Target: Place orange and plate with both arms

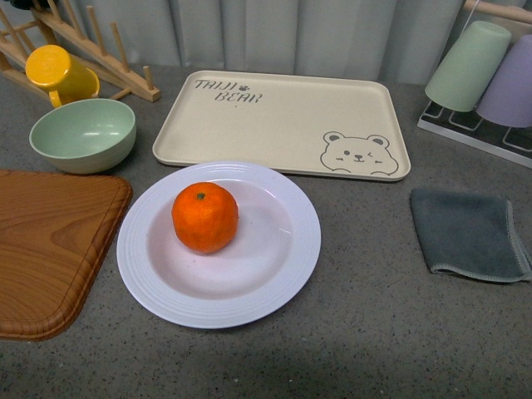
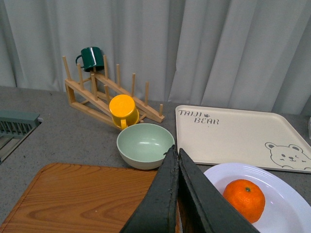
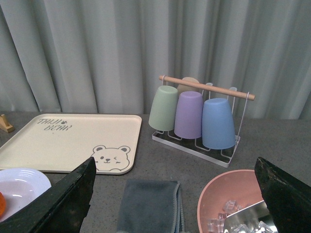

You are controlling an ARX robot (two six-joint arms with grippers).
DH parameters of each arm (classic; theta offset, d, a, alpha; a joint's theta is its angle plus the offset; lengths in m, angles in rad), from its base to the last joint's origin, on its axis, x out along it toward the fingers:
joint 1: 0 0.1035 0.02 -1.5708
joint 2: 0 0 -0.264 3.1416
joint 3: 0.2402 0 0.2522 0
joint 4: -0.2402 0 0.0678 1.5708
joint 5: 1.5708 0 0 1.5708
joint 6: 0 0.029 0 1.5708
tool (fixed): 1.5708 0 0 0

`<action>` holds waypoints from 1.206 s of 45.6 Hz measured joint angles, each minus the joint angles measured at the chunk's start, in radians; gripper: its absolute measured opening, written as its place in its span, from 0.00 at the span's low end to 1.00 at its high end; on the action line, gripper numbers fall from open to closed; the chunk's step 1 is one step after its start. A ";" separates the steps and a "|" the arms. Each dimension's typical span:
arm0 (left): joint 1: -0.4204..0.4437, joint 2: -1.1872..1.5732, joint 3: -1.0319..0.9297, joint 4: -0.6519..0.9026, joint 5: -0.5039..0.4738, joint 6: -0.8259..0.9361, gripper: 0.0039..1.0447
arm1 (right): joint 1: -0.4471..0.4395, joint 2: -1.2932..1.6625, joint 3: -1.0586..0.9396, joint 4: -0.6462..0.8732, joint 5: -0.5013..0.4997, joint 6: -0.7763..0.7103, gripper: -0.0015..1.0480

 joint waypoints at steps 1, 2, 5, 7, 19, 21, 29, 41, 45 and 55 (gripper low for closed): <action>0.000 -0.005 0.000 -0.004 0.000 0.000 0.04 | 0.000 0.000 0.000 0.000 0.000 0.000 0.91; 0.000 -0.011 0.000 -0.011 0.000 0.000 0.04 | 0.000 0.000 0.000 0.000 0.000 0.000 0.91; 0.000 -0.083 0.000 -0.108 0.000 0.000 0.04 | 0.000 0.000 0.000 0.000 0.000 0.000 0.91; 0.000 -0.145 0.000 -0.174 0.002 0.000 0.04 | 0.000 0.000 0.000 0.000 0.000 0.000 0.91; 0.000 -0.181 0.000 -0.188 0.002 0.000 0.10 | 0.000 0.000 0.000 0.000 0.001 0.000 0.91; 0.000 -0.181 0.000 -0.188 0.002 0.000 0.19 | 0.010 0.014 0.013 -0.043 0.045 -0.025 0.91; 0.000 -0.182 0.000 -0.189 0.002 0.000 0.46 | 0.055 0.217 0.041 -0.013 0.059 -0.060 0.91; 0.000 -0.182 0.000 -0.189 0.002 0.000 0.92 | 0.060 0.929 0.187 0.263 -0.259 0.129 0.91; 0.000 -0.182 0.000 -0.189 0.002 0.002 0.94 | 0.066 1.151 0.254 0.286 -0.347 0.197 0.91; 0.000 -0.182 0.000 -0.189 0.002 0.003 0.94 | 0.098 1.574 0.446 0.281 -0.603 0.352 0.91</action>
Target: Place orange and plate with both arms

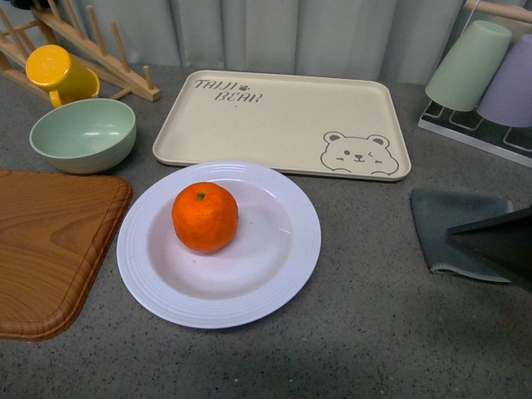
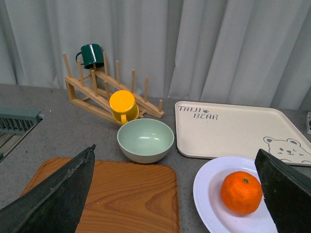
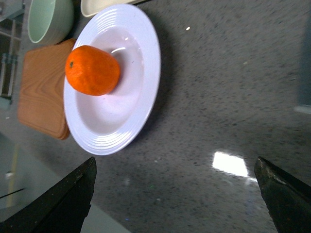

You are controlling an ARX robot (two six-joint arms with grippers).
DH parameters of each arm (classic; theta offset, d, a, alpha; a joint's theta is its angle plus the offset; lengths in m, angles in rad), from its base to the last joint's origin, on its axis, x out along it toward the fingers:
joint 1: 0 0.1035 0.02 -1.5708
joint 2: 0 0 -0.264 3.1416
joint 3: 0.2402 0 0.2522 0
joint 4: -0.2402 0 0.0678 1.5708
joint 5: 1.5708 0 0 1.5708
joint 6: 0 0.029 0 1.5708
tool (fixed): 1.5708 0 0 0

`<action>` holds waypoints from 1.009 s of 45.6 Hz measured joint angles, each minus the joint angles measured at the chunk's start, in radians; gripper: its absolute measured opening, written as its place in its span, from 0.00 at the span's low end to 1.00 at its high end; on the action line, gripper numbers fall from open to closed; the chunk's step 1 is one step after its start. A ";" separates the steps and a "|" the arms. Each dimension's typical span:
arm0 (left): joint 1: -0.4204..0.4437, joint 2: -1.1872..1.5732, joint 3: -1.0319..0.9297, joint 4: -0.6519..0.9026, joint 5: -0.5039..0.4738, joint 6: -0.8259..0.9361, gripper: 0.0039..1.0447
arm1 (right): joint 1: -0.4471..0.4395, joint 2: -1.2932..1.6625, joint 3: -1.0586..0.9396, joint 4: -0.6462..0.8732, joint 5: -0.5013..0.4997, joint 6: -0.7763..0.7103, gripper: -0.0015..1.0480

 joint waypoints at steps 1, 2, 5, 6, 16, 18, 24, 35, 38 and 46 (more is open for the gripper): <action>0.000 0.000 0.000 0.000 0.000 0.000 0.94 | 0.002 0.030 0.018 -0.002 -0.023 0.011 0.91; 0.000 0.000 0.000 0.000 0.000 0.000 0.94 | 0.003 0.060 0.035 -0.002 -0.042 0.021 0.91; 0.000 0.000 0.000 0.000 0.000 0.000 0.94 | 0.010 0.143 0.080 -0.005 -0.073 0.050 0.91; 0.000 0.000 0.000 0.000 0.000 0.000 0.94 | 0.015 0.180 0.099 -0.004 -0.075 0.060 0.91; 0.000 0.000 0.000 0.000 0.000 0.000 0.94 | 0.056 0.375 0.196 0.068 -0.164 0.188 0.91; 0.000 0.000 0.000 0.000 0.000 0.000 0.94 | 0.065 0.400 0.209 0.102 -0.183 0.223 0.91; 0.000 0.000 0.000 0.000 0.000 0.000 0.94 | 0.094 0.477 0.251 0.210 -0.195 0.345 0.91; 0.000 0.000 0.000 0.000 0.000 0.000 0.94 | 0.150 0.580 0.330 0.282 -0.175 0.495 0.91; 0.000 0.000 0.000 0.000 0.000 0.000 0.94 | 0.166 0.594 0.349 0.296 -0.169 0.523 0.91; 0.000 0.000 0.000 0.000 0.000 0.000 0.94 | 0.203 0.637 0.391 0.311 -0.145 0.585 0.91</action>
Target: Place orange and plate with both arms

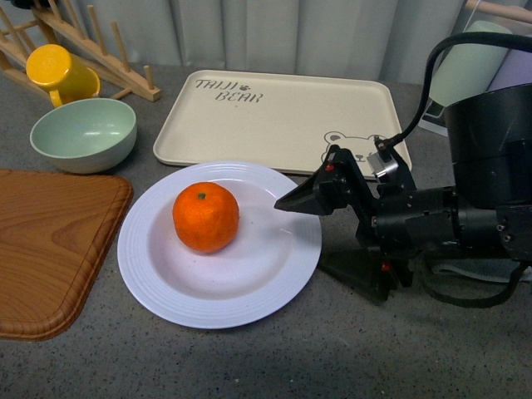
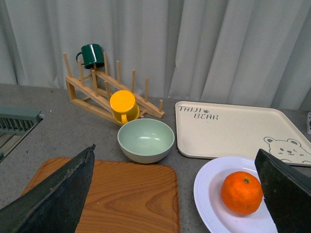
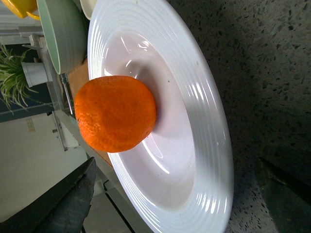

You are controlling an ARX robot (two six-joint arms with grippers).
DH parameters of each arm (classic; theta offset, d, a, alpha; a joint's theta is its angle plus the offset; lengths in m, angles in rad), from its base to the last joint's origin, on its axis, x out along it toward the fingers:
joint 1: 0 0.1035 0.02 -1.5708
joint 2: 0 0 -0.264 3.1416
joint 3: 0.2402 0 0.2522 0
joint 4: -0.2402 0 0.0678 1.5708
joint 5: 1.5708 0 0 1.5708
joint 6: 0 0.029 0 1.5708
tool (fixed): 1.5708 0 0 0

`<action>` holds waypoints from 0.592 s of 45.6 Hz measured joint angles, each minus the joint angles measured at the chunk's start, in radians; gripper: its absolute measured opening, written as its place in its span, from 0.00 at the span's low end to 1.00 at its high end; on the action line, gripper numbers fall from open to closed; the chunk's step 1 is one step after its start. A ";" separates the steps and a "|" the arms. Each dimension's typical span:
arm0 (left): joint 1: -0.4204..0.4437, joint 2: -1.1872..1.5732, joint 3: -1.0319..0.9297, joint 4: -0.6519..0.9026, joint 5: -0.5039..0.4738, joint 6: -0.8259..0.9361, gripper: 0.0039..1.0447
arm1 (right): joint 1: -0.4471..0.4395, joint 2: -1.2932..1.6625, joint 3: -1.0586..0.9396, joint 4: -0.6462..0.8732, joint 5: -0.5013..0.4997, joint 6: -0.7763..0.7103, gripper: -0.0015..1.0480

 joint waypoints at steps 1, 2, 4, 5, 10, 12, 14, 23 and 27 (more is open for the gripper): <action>0.000 0.000 0.000 0.000 0.000 0.000 0.94 | 0.003 0.005 0.003 0.002 0.001 0.008 0.91; 0.000 0.000 0.000 0.000 0.000 0.000 0.94 | 0.006 0.011 0.006 0.006 0.002 0.013 0.91; 0.000 0.000 0.000 0.000 0.000 0.000 0.94 | 0.010 0.021 0.010 0.014 0.005 0.023 0.91; 0.000 0.000 0.000 0.000 0.000 0.000 0.94 | 0.013 0.025 0.011 0.020 0.005 0.029 0.91; 0.000 0.000 0.000 0.000 0.000 0.000 0.94 | 0.022 0.044 0.019 0.040 0.008 0.043 0.91; 0.000 0.000 0.000 0.000 0.000 0.000 0.94 | 0.025 0.051 0.025 0.051 0.008 0.053 0.91; 0.000 0.000 0.000 0.000 0.000 0.000 0.94 | 0.028 0.059 0.032 0.057 0.008 0.063 0.89; 0.000 0.000 0.000 0.000 0.000 0.000 0.94 | 0.044 0.087 0.051 0.035 0.023 0.071 0.58; 0.000 0.000 0.000 0.000 0.000 0.000 0.94 | 0.049 0.087 0.054 0.019 0.028 0.071 0.39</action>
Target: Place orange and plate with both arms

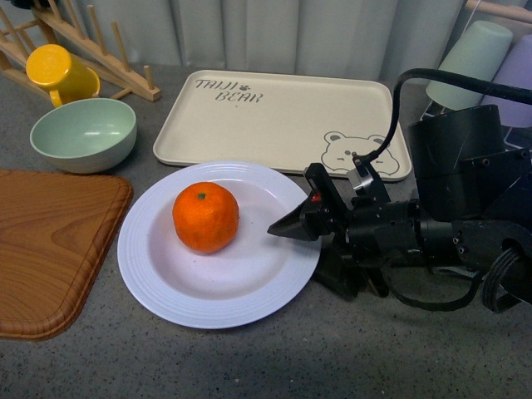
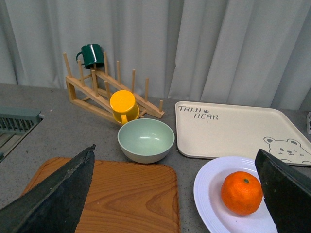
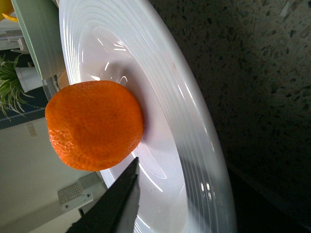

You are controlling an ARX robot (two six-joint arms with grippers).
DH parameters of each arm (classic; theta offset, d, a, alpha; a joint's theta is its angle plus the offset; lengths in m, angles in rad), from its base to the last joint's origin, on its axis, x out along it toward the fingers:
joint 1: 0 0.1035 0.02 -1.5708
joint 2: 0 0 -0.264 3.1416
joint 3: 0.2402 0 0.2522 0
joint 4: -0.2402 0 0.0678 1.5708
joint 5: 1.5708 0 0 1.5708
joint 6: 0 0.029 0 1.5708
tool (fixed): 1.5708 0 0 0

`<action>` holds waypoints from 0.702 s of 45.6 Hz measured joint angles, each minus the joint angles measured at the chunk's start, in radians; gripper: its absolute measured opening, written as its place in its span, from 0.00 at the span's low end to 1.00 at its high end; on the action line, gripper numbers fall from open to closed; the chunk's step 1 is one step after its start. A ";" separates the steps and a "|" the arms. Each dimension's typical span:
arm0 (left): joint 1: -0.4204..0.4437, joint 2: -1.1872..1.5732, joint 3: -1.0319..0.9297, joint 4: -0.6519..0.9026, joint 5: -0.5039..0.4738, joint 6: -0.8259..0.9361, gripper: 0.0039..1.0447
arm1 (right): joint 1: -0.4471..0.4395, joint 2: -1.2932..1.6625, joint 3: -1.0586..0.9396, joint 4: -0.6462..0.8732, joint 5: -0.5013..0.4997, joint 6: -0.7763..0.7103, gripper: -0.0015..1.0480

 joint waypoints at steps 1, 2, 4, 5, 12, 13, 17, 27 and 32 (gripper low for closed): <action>0.000 0.000 0.000 0.000 0.000 0.000 0.94 | 0.000 0.000 0.001 -0.004 0.000 -0.002 0.34; 0.000 0.000 0.000 0.000 0.000 0.000 0.94 | 0.000 0.000 0.002 -0.006 0.001 -0.003 0.29; 0.000 0.000 0.000 0.000 0.000 0.000 0.94 | 0.000 0.000 0.003 -0.012 0.001 -0.005 0.19; 0.000 0.000 0.000 0.000 0.000 0.000 0.94 | 0.000 0.000 0.004 -0.016 0.002 -0.006 0.14; 0.000 0.000 0.000 0.000 0.000 0.000 0.94 | 0.001 0.000 0.005 -0.029 -0.008 -0.024 0.09; 0.000 0.000 0.000 0.000 0.000 0.000 0.94 | 0.001 0.000 0.005 -0.028 -0.006 -0.024 0.10; 0.000 0.000 0.000 0.000 0.000 0.000 0.94 | 0.001 0.000 0.002 -0.022 -0.007 -0.026 0.04; 0.000 0.000 0.000 0.000 0.000 0.000 0.94 | -0.001 -0.006 -0.041 0.066 -0.006 -0.011 0.04; 0.000 0.000 0.000 0.000 0.000 0.000 0.94 | -0.016 -0.016 -0.087 0.137 -0.004 0.020 0.04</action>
